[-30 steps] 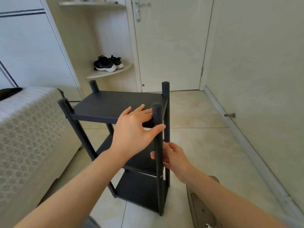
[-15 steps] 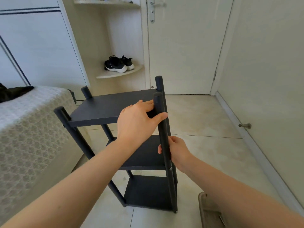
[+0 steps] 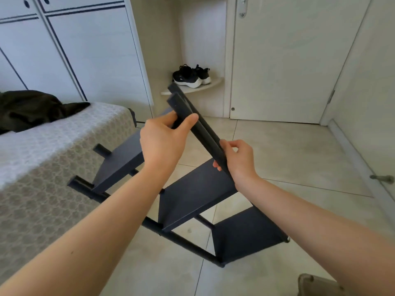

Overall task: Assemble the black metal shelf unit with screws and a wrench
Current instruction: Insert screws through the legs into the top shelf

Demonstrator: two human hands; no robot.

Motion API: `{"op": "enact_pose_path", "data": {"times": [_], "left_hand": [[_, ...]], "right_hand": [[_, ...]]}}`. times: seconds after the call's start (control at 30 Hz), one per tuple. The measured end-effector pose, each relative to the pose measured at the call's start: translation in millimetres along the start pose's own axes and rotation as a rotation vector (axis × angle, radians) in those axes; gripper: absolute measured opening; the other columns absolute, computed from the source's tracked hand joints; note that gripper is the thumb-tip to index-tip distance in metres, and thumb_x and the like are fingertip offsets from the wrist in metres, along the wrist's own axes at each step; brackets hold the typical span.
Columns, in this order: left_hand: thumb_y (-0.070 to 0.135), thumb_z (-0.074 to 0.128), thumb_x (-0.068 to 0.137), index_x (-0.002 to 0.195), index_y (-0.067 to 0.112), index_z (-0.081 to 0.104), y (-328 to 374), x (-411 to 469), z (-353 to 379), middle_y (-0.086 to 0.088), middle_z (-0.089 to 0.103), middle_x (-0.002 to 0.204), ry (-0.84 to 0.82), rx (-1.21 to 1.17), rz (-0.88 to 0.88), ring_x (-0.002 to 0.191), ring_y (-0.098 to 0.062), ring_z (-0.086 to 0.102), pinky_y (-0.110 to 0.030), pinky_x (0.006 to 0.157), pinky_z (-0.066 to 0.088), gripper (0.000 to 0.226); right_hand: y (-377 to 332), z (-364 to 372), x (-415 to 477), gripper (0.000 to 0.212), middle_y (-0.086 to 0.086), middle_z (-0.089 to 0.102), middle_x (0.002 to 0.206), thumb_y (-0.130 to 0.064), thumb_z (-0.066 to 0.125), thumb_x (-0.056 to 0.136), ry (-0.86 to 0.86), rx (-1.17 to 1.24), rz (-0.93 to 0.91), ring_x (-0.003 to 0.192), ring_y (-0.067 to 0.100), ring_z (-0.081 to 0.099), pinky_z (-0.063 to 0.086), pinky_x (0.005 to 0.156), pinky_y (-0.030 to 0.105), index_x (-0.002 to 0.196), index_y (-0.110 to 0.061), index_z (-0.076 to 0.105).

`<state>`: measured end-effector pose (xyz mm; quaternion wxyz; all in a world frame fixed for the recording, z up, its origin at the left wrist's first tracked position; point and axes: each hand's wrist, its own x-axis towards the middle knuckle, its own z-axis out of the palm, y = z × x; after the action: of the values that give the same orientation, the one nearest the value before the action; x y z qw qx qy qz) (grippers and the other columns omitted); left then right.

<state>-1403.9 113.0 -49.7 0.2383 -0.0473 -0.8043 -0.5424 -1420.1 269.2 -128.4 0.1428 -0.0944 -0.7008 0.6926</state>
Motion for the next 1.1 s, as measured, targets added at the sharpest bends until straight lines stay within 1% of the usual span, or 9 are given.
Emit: {"op": "enact_pose_path", "data": {"times": [0.13, 0.2, 0.27, 0.33, 0.4, 0.57, 0.7, 0.8, 1.1], "left_hand": [[0.044, 0.076, 0.086, 0.079, 0.015, 0.075, -22, -13, -13, -0.019, 0.063, 0.07, 0.05, -0.116, -0.086, 0.06, -0.013, 0.047, -0.03, 0.064, 0.045, 0.031], [0.041, 0.075, 0.087, 0.08, 0.007, 0.073, -34, -26, -20, -0.023, 0.062, 0.074, 0.04, -0.179, -0.122, 0.064, -0.015, 0.049, -0.031, 0.069, 0.048, 0.035], [0.04, 0.075, 0.087, 0.083, 0.007, 0.074, -47, -39, -26, -0.02, 0.06, 0.07, 0.016, -0.212, -0.18, 0.062, -0.013, 0.049, -0.03, 0.067, 0.047, 0.033], [0.036, 0.076, 0.086, 0.083, 0.02, 0.078, -61, -46, -34, -0.001, 0.065, 0.061, -0.008, -0.266, -0.263, 0.059, -0.002, 0.057, -0.026, 0.069, 0.048, 0.016], [0.032, 0.077, 0.085, 0.086, 0.029, 0.077, -75, -54, -44, 0.014, 0.074, 0.071, -0.042, -0.305, -0.348, 0.067, 0.003, 0.068, -0.024, 0.077, 0.05, 0.003], [0.033, 0.081, 0.077, 0.089, 0.028, 0.078, -122, -85, -65, 0.011, 0.078, 0.086, -0.099, -0.332, -0.494, 0.083, 0.0, 0.072, -0.027, 0.083, 0.051, 0.013], [0.039, 0.084, 0.059, 0.106, 0.017, 0.078, -161, -108, -76, 0.005, 0.078, 0.101, -0.145, -0.447, -0.624, 0.108, -0.02, 0.07, -0.042, 0.103, 0.05, 0.053], [0.043, 0.086, 0.049, 0.111, 0.014, 0.077, -185, -123, -84, 0.013, 0.076, 0.108, -0.182, -0.494, -0.671, 0.114, -0.019, 0.067, -0.039, 0.103, 0.049, 0.069], [0.021, 0.086, 0.057, 0.113, 0.006, 0.074, -245, -164, -109, 0.01, 0.075, 0.115, -0.262, -0.507, -0.821, 0.11, -0.011, 0.069, -0.037, 0.11, 0.044, 0.059]], "right_hand": [[4, 10, -2, 0.022, 0.018, 0.068, 0.069, -0.027, 0.056, 0.1, -0.021, -0.043, -0.075, 0.042, 0.015, 0.062, 0.047, 0.043, 0.018, 0.106, -0.006, 0.056], [9, 11, -5, 0.02, 0.021, 0.068, 0.077, -0.026, 0.057, 0.099, -0.049, -0.082, -0.086, 0.045, 0.017, 0.065, 0.049, 0.043, 0.02, 0.105, -0.007, 0.056], [17, 11, -10, 0.018, 0.021, 0.066, 0.084, -0.027, 0.057, 0.099, -0.075, -0.137, -0.103, 0.048, 0.018, 0.067, 0.051, 0.044, 0.021, 0.101, -0.01, 0.056], [26, 11, -16, 0.016, 0.02, 0.066, 0.086, -0.029, 0.058, 0.098, -0.095, -0.202, -0.118, 0.051, 0.018, 0.069, 0.055, 0.047, 0.024, 0.1, -0.013, 0.056], [35, 13, -24, 0.017, 0.017, 0.067, 0.085, -0.031, 0.059, 0.097, -0.113, -0.28, -0.12, 0.054, 0.017, 0.07, 0.059, 0.053, 0.03, 0.101, -0.015, 0.056], [65, 17, -48, 0.017, 0.008, 0.068, 0.081, -0.031, 0.059, 0.097, -0.175, -0.443, -0.147, 0.057, 0.017, 0.07, 0.06, 0.066, 0.045, 0.102, -0.015, 0.056], [85, 23, -62, 0.019, 0.008, 0.068, 0.086, -0.033, 0.059, 0.097, -0.23, -0.562, -0.117, 0.071, 0.023, 0.071, 0.058, 0.075, 0.048, 0.102, -0.014, 0.057], [101, 27, -71, 0.021, 0.007, 0.068, 0.089, -0.033, 0.06, 0.096, -0.274, -0.622, -0.091, 0.078, 0.025, 0.07, 0.058, 0.079, 0.046, 0.104, -0.014, 0.058], [147, 39, -100, 0.016, -0.01, 0.064, 0.086, -0.042, 0.062, 0.092, -0.372, -0.772, -0.081, 0.079, 0.012, 0.067, 0.057, 0.08, 0.046, 0.096, -0.027, 0.058]]}}
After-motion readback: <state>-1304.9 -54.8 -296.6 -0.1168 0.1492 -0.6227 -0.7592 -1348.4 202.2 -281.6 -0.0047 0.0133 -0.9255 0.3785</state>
